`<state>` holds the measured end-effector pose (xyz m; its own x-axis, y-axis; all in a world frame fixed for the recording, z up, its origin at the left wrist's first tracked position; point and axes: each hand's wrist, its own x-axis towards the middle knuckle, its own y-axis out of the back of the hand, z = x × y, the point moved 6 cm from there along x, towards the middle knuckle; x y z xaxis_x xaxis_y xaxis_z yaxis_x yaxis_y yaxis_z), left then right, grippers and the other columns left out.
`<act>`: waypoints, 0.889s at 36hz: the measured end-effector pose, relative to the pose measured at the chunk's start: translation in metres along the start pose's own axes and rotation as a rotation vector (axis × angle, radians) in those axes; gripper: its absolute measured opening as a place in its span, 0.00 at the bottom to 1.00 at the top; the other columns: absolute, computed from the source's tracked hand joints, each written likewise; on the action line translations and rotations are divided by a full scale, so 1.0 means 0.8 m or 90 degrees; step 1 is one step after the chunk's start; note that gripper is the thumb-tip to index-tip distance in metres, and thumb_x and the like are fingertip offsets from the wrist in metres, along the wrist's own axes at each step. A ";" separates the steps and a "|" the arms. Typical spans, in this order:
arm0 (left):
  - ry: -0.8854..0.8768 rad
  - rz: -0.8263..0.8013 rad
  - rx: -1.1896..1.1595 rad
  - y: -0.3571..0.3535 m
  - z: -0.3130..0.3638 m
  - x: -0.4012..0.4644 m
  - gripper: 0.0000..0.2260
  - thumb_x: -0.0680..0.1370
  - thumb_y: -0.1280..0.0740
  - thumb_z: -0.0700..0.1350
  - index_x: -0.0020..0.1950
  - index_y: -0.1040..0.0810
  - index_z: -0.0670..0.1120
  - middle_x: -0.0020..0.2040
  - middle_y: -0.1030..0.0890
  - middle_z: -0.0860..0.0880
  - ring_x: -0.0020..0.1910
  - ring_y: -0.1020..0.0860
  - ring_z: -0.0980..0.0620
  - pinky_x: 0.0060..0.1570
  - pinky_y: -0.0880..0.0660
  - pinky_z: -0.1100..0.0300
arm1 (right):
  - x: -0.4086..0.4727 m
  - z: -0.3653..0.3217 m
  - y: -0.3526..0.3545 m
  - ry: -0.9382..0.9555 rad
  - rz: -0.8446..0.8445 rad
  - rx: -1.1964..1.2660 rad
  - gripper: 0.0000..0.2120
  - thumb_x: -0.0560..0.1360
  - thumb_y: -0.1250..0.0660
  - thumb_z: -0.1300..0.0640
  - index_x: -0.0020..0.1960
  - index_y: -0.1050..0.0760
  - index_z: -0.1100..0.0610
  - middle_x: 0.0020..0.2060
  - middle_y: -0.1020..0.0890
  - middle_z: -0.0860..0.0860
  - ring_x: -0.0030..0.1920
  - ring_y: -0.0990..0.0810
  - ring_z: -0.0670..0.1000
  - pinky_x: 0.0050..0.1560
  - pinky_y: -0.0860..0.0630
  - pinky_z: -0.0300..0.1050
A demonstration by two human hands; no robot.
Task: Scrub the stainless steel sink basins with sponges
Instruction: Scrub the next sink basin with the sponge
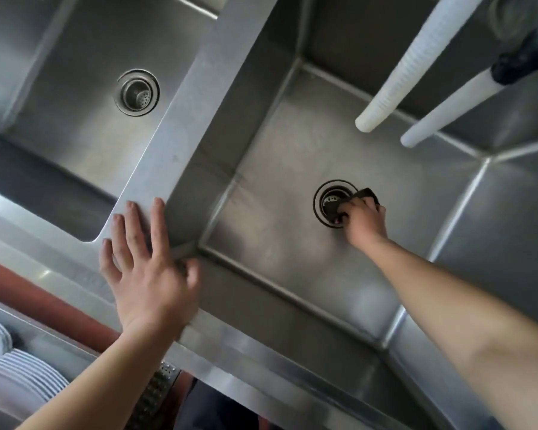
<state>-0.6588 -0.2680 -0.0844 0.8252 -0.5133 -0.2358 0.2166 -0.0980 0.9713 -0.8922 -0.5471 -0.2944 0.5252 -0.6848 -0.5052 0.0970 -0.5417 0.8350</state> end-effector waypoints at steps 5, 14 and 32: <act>-0.007 0.001 -0.006 -0.004 -0.004 -0.002 0.42 0.70 0.40 0.57 0.81 0.58 0.57 0.82 0.54 0.45 0.80 0.58 0.48 0.76 0.61 0.50 | -0.051 0.008 0.011 -0.202 -0.029 0.259 0.10 0.76 0.32 0.59 0.54 0.16 0.51 0.52 0.17 0.53 0.56 0.20 0.56 0.53 0.29 0.45; -0.035 -0.022 -0.026 -0.004 -0.002 -0.002 0.46 0.71 0.35 0.53 0.81 0.62 0.53 0.82 0.57 0.43 0.80 0.60 0.44 0.78 0.58 0.41 | -0.225 -0.056 0.071 -0.378 -0.039 1.026 0.09 0.78 0.37 0.68 0.52 0.20 0.59 0.41 0.16 0.57 0.40 0.17 0.54 0.44 0.20 0.46; -0.457 -0.399 -0.644 0.123 0.033 -0.127 0.19 0.74 0.28 0.52 0.64 0.22 0.57 0.61 0.21 0.60 0.63 0.24 0.60 0.64 0.27 0.57 | -0.450 -0.252 0.185 -0.240 0.256 1.094 0.10 0.77 0.36 0.68 0.52 0.17 0.59 0.46 0.14 0.58 0.47 0.16 0.57 0.49 0.19 0.52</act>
<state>-0.7350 -0.2484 0.0358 0.0727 -0.9648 -0.2529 0.9808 0.0231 0.1937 -0.8963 -0.2822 0.0555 0.0694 -0.8171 -0.5723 -0.9944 -0.0107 -0.1053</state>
